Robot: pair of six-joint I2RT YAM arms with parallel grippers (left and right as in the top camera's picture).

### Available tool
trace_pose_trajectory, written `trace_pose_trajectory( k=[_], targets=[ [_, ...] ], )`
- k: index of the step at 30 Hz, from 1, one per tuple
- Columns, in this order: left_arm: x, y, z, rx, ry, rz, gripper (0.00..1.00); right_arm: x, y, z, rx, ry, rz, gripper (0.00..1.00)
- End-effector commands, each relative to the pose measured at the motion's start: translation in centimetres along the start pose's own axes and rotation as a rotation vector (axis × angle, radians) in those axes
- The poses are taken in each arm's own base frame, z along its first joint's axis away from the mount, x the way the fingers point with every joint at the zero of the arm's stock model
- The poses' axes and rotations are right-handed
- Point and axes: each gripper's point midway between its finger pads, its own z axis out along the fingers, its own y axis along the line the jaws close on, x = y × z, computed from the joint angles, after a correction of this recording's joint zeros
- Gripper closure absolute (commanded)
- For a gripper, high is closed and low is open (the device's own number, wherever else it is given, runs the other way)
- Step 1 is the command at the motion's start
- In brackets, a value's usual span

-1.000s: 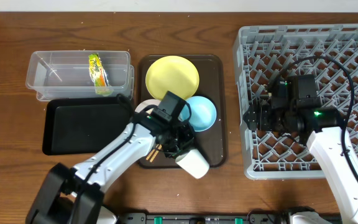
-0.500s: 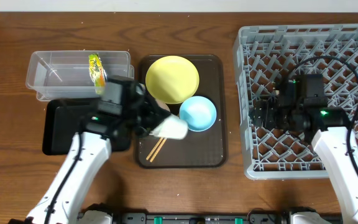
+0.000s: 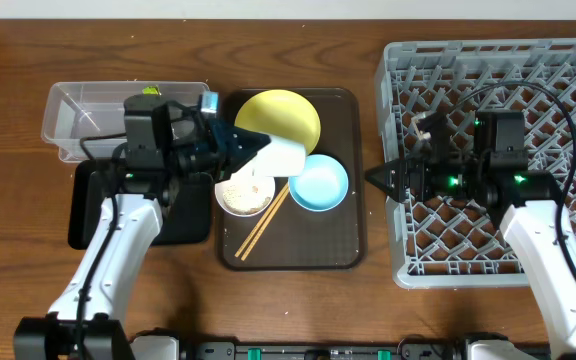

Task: Sort waste into correct bins and load items into the dishwasher rack
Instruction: 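Hold the cup out and grasp it with the right gripper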

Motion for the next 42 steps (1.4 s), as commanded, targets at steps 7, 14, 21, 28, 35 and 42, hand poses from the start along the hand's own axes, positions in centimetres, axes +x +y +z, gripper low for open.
trace_pose_trajectory(
  k=[7, 14, 21, 28, 35, 42],
  targets=[
    [3.1, -2.8, 1.1, 0.127, 0.181, 0.101, 0.94, 0.1, 5.6, 2.8, -0.348, 0.054, -0.13, 0.06],
    [3.2, -2.8, 1.1, 0.128, 0.182, 0.102, 0.94, 0.2, 8.1, 3.9, -0.418, 0.058, -0.242, 0.05],
    [3.4, -3.0, 1.0, 0.137, 0.2, 0.083, 0.94, 0.1, 8.6, 4.8, -0.4, 0.05, -0.297, 0.06],
    [3.7, -4.2, 0.8, 0.171, 0.229, 0.067, 0.94, -0.2, 8.5, 5.3, -0.378, 0.038, -0.324, 0.05],
    [5.0, -4.8, 1.6, 0.18, 0.278, 0.063, 0.94, -1.0, 9.7, 5.6, -0.405, 0.002, -0.4, 0.07],
    [5.8, -5.0, 2.2, 0.18, 0.301, 0.076, 0.94, -1.0, 10.6, 5.9, -0.423, -0.007, -0.443, 0.12]
  ],
)
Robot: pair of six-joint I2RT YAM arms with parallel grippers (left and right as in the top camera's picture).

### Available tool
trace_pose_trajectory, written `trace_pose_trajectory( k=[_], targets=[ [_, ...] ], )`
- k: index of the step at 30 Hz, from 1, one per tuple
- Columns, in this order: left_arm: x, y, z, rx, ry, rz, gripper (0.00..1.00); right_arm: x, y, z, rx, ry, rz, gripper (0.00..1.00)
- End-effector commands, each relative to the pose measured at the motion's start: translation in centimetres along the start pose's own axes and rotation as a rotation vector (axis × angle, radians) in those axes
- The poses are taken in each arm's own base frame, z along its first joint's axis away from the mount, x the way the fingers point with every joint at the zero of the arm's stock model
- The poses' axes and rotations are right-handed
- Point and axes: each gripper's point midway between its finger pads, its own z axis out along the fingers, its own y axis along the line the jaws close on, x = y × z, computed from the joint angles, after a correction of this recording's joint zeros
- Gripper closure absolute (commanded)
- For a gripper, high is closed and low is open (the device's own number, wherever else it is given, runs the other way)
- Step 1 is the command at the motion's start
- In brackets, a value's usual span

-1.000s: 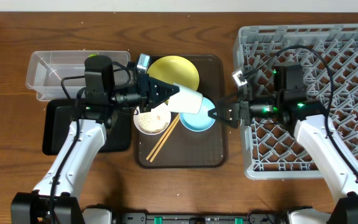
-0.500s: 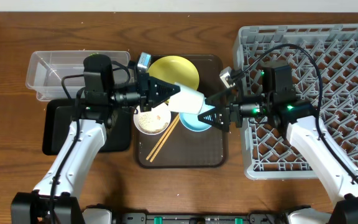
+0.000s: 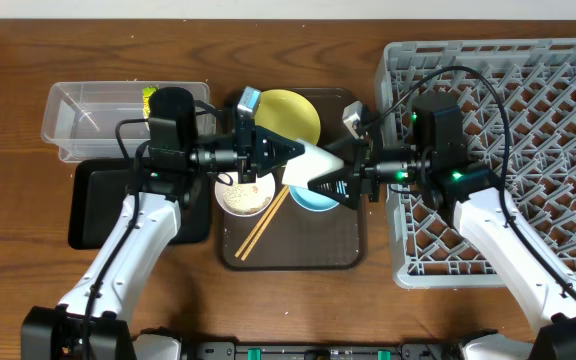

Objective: Sort waste into correct bins and load items into the dishwasher rack

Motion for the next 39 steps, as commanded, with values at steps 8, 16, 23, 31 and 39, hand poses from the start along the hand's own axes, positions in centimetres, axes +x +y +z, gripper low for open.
trace_pose_trajectory(
  k=[8, 16, 23, 31, 39],
  targets=[
    [0.2, -0.2, 0.1, 0.007, 0.013, 0.004, 0.94, -0.1, 0.5, 0.4, -0.017, 0.01, -0.006, 0.14],
    [0.0, -0.1, 0.0, 0.005, 0.006, 0.004, 0.94, 0.3, 0.3, 0.2, -0.012, 0.02, 0.026, 0.21],
    [-0.1, -0.1, 0.0, 0.003, -0.001, 0.007, 0.93, 0.2, -0.6, -0.8, 0.014, 0.006, 0.052, 0.23],
    [-0.3, 0.0, 0.0, -0.003, -0.015, 0.007, 0.94, 0.5, -0.5, -0.8, 0.01, 0.014, 0.069, 0.34],
    [-0.3, 0.0, 0.0, -0.003, -0.016, 0.031, 0.92, 0.5, -0.6, -0.8, 0.015, 0.014, 0.068, 0.47]
  ],
)
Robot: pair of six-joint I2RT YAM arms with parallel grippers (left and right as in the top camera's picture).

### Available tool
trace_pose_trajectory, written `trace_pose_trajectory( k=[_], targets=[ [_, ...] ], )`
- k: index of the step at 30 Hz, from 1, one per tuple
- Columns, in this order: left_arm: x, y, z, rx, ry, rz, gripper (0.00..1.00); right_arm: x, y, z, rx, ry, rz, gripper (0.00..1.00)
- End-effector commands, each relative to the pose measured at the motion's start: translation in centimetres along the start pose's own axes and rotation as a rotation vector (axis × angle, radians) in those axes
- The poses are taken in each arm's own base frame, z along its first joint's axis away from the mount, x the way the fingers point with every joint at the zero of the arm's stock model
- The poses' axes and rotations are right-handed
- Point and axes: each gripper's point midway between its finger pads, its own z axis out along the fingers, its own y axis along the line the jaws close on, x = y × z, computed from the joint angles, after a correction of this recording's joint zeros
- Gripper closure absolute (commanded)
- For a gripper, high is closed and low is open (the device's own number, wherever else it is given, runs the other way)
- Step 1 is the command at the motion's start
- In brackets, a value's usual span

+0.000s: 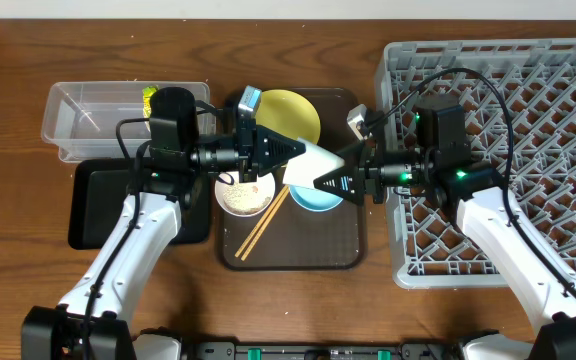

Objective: Sort waste into correct bins and load items into the dishwasher rack

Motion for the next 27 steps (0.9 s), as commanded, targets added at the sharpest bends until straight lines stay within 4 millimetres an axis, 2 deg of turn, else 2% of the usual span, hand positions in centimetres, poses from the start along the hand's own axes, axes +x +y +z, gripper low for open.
trace_pose_trajectory(
  k=[1, 4, 8, 9, 10, 12, 15, 20, 23, 27],
  targets=[
    [-0.1, 0.0, 0.0, 0.0, -0.003, 0.036, 0.91, -0.5, 0.0, -0.1, -0.002, -0.007, -0.015, 0.48],
    [-0.1, 0.0, 0.0, 0.0, -0.004, 0.062, 0.89, -0.5, 0.1, -0.1, -0.002, -0.007, -0.015, 0.53],
    [-0.1, 0.0, 0.0, 0.0, -0.003, 0.148, 0.83, -0.3, -0.3, -0.1, 0.019, -0.001, -0.001, 0.56],
    [-0.1, 0.1, 0.0, -0.003, -0.003, 0.176, 0.83, -0.1, -0.7, -0.1, 0.04, 0.004, 0.011, 0.57],
    [-0.1, 0.2, 0.0, -0.007, -0.006, 0.197, 0.78, 0.2, -1.4, -0.2, 0.08, 0.014, 0.03, 0.59],
    [-0.3, 0.8, 0.0, -0.028, -0.02, 0.224, 0.75, 1.1, -3.0, -0.5, 0.18, 0.039, 0.072, 0.63],
    [-0.9, 2.6, -0.2, -0.1, -0.065, 0.248, 0.71, 2.5, -5.4, -1.2, 0.33, 0.082, 0.108, 0.67],
    [-2.2, 7.4, -1.3, -0.331, -0.172, 0.25, 0.65, 2.3, -6.0, -2.3, 0.414, 0.085, 0.096, 0.73],
    [-2.8, 9.7, -2.5, -0.461, -0.219, 0.24, 0.64, 1.3, -6.4, -4.2, 0.512, 0.071, 0.094, 0.75],
    [-3.1, 11.1, -4.0, -0.556, -0.25, 0.235, 0.63, -0.1, -7.5, -8.2, 0.718, 0.083, 0.13, 0.73]
  ],
)
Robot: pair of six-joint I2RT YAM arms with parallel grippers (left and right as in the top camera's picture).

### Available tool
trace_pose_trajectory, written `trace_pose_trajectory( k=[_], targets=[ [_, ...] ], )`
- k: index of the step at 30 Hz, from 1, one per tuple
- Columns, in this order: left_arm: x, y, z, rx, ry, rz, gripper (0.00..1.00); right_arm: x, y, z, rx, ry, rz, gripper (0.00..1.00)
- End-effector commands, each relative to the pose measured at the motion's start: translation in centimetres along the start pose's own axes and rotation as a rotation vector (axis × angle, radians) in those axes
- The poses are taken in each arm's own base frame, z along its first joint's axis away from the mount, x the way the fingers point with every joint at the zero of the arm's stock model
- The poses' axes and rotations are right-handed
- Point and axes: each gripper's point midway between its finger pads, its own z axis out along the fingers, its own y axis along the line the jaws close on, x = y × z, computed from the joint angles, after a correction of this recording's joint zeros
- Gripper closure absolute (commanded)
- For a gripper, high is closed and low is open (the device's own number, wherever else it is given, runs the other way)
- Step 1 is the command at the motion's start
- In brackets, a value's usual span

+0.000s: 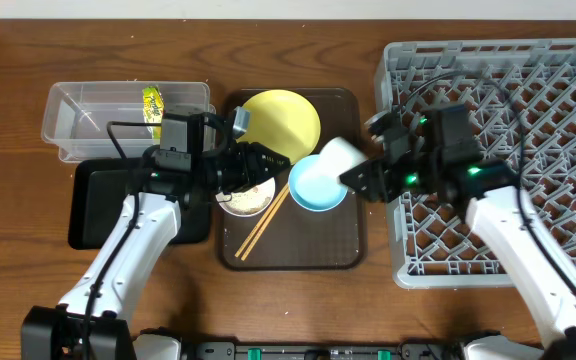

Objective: Sort waste into correct bins and load items into the dishwasher rack

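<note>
A white cup (pixel 334 155) hangs tilted over the brown tray (pixel 298 255), just above the blue bowl (pixel 314 187); my right gripper (pixel 351 168) is shut on it from the right. The left gripper (pixel 272 163) is open and empty above the white noodle bowl (pixel 242 197), left of the cup. A yellow plate (pixel 280 115) lies at the tray's back. Wooden chopsticks (pixel 262 223) lean from the noodle bowl toward the tray's front. The grey dishwasher rack (pixel 558 70) fills the right side.
A clear plastic bin (pixel 78 125) at the back left holds a yellow-green wrapper (pixel 153 101). A black bin (pixel 93 205) sits in front of it, partly under the left arm. Wood tabletop shows at the far left and front.
The left gripper has let go of the white cup and sits further left over the noodle bowl. The right gripper now holds the cup alone, shifted right toward the rack.
The left gripper first held the white cup over the tray while the right gripper waited above the rack. Then both grippers met at the cup over the blue bowl and stayed there. Now the cup is in the right gripper and the left is empty.
</note>
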Motion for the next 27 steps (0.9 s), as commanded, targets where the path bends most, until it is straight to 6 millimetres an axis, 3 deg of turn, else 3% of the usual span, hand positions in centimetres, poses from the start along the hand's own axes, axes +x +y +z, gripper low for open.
trace_pose_trajectory(
  k=[1, 7, 13, 17, 22, 27],
  targets=[
    [-1.6, 2.7, -1.1, -0.164, -0.084, 0.084, 0.63, -3.7, -2.6, -4.5, 0.236, -0.086, -0.018, 0.74],
    [-1.9, 5.2, -4.2, -0.41, -0.131, 0.097, 0.62, -5.9, -5.5, -11.1, 0.47, -0.126, 0.146, 0.82],
    [-1.1, 6.0, -6.5, -0.535, -0.167, 0.084, 0.59, -7.3, -7.9, -15.4, 0.553, -0.12, 0.259, 0.82],
    [-1.1, 6.6, -7.7, -0.603, -0.195, 0.083, 0.58, -8.9, -10.0, -16.5, 0.584, -0.103, 0.3, 0.82],
    [-1.1, 7.8, -9.3, -0.713, -0.231, 0.078, 0.5, -11.0, -13.7, -17.6, 0.708, -0.063, 0.339, 0.82],
    [-1.3, 8.6, -10.0, -0.77, -0.245, 0.074, 0.4, -12.7, -17.6, -16.7, 0.776, -0.008, 0.37, 0.82]
  ],
)
